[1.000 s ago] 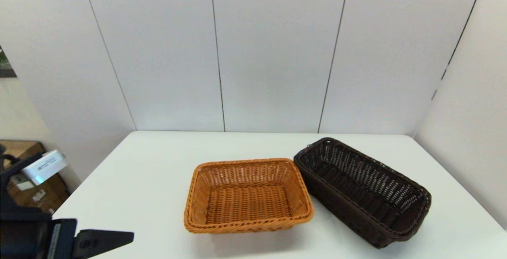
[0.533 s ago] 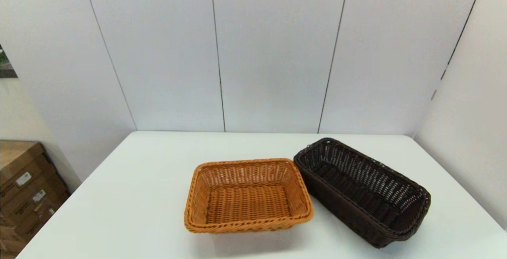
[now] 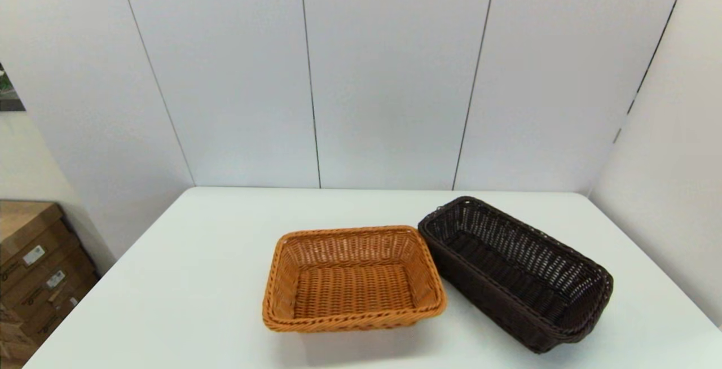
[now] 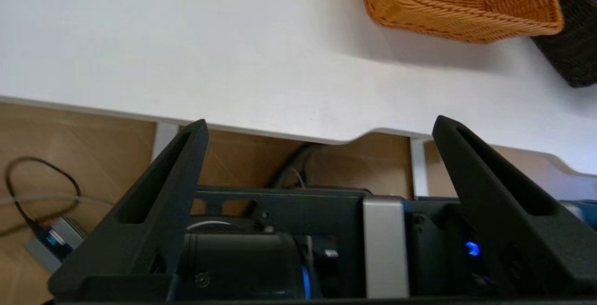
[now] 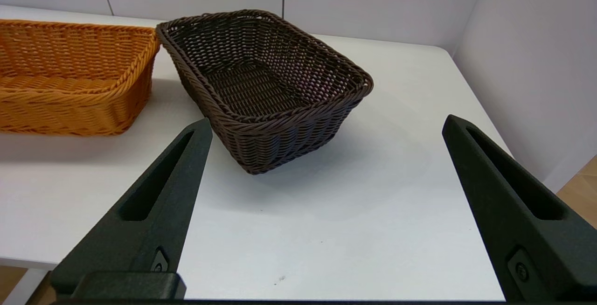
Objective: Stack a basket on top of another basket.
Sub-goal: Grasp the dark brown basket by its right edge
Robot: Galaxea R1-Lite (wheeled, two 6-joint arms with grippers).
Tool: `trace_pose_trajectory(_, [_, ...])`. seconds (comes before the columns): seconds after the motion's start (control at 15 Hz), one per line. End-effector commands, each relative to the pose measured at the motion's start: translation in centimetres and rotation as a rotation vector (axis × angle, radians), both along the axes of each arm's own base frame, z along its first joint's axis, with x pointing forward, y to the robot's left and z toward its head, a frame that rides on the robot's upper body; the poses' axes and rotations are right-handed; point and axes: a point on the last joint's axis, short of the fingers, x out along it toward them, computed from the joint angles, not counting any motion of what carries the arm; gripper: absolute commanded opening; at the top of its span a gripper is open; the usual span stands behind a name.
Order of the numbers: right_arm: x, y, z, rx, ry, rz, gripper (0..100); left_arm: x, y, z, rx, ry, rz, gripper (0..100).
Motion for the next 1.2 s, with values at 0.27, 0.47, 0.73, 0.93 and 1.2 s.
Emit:
trace_pose_trajectory(0.27, [0.0, 0.0, 0.0, -0.001, 0.002, 0.001, 100, -2.5, -0.1, -3.0, 0.18, -0.266, -0.051, 100])
trace_pose_trajectory(0.47, [0.0, 0.0, 0.0, -0.001, 0.002, 0.001, 100, -2.2, 0.0, -3.1, 0.305, -0.339, -0.035, 100])
trace_pose_trajectory(0.73, [0.0, 0.0, 0.0, -0.001, 0.002, 0.001, 100, 0.3, 0.1, -3.9, 0.401, -0.514, -0.001, 100])
trace_pose_trajectory(0.93, [0.0, 0.0, 0.0, -0.001, 0.002, 0.001, 100, 1.8, 0.2, -5.5, 0.441, -0.572, 0.029, 100])
trace_pose_trajectory(1.2, [0.0, 0.0, 0.0, -0.001, 0.002, 0.001, 100, 2.3, 0.2, -6.7, 0.444, -0.57, 0.025, 100])
